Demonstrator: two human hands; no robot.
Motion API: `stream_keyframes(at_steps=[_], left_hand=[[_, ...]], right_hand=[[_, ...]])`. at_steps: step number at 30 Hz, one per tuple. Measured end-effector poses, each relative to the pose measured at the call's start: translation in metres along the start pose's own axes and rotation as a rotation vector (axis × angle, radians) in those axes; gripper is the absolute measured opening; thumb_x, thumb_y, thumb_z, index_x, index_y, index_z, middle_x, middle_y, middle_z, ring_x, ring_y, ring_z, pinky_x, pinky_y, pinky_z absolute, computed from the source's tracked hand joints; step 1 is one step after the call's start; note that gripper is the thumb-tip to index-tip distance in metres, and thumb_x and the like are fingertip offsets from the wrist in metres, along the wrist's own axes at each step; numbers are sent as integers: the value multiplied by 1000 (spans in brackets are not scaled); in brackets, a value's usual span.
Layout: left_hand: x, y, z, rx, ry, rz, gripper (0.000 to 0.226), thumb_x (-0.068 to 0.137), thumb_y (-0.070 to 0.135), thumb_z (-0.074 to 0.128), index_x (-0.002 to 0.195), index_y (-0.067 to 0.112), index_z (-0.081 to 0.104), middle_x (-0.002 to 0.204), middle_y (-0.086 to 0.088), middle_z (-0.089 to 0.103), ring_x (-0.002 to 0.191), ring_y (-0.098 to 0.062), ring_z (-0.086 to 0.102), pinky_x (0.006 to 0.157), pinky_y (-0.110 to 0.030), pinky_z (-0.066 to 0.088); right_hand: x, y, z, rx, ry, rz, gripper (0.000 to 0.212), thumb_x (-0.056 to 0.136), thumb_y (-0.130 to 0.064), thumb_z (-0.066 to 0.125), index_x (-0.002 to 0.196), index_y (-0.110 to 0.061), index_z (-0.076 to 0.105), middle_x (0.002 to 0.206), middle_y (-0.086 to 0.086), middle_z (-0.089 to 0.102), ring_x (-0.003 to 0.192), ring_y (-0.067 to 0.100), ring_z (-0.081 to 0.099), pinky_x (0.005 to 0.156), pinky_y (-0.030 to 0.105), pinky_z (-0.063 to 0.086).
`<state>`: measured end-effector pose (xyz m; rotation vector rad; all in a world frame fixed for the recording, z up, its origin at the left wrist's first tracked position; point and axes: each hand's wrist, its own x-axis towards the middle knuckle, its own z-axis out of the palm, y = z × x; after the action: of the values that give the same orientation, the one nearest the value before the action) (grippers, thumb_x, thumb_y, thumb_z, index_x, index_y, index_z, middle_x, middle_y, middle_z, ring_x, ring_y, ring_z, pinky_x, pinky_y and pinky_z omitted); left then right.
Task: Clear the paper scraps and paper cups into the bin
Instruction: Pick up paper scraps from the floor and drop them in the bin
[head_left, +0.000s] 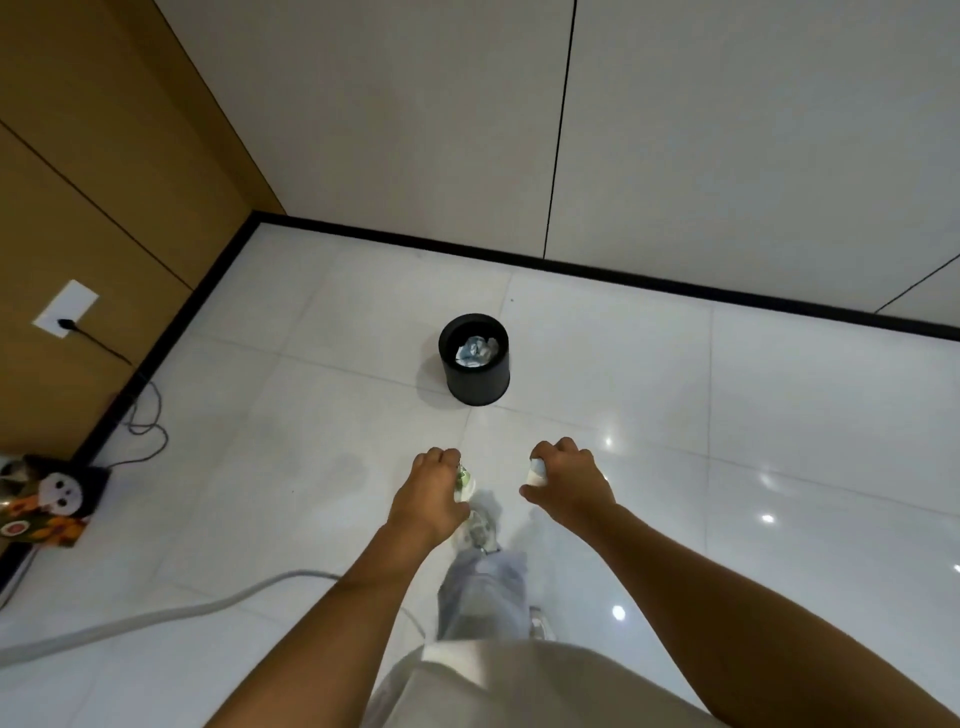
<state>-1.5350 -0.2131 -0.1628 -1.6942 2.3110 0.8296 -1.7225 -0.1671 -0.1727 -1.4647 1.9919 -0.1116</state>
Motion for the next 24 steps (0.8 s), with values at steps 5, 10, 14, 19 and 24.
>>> stream_keyframes(at_steps=[5, 10, 14, 19, 24], left_hand=[[98, -11, -35, -23, 2, 6, 48, 78, 18, 64, 122, 14, 46, 122, -3, 46, 118, -20, 39, 88, -34, 46], [187, -24, -75, -76, 0, 0, 54, 79, 18, 63, 128, 12, 41, 124, -4, 43, 120, -22, 37, 88, -32, 44], [243, -28, -101, -84, -10, -33, 57, 78, 18, 64, 130, 12, 41, 126, -5, 44, 120, -22, 38, 89, -32, 43], [300, -31, -115, -93, -76, -75, 61, 80, 22, 66, 133, 15, 38, 127, -5, 44, 120, -22, 39, 85, -31, 43], [360, -37, -120, -158, -61, -186, 62, 79, 22, 66, 135, 14, 40, 129, -6, 44, 122, -22, 39, 91, -31, 44]], right_hand=[[95, -22, -30, -4, -29, 15, 45, 83, -36, 64, 121, -17, 52, 117, 7, 48, 107, 28, 47, 81, 34, 49], [185, -47, -61, -12, -63, 27, 47, 83, -36, 65, 124, -19, 51, 119, 5, 47, 110, 27, 46, 82, 33, 49], [243, -64, -84, 2, -79, 33, 47, 82, -35, 65, 125, -21, 50, 119, 4, 47, 111, 27, 46, 81, 34, 49], [310, -81, -99, 11, -146, 21, 46, 82, -34, 66, 123, -21, 51, 119, 4, 47, 111, 26, 46, 82, 32, 46], [381, -84, -106, -21, -231, -23, 45, 82, -32, 64, 123, -21, 49, 117, 6, 47, 109, 27, 46, 83, 34, 48]])
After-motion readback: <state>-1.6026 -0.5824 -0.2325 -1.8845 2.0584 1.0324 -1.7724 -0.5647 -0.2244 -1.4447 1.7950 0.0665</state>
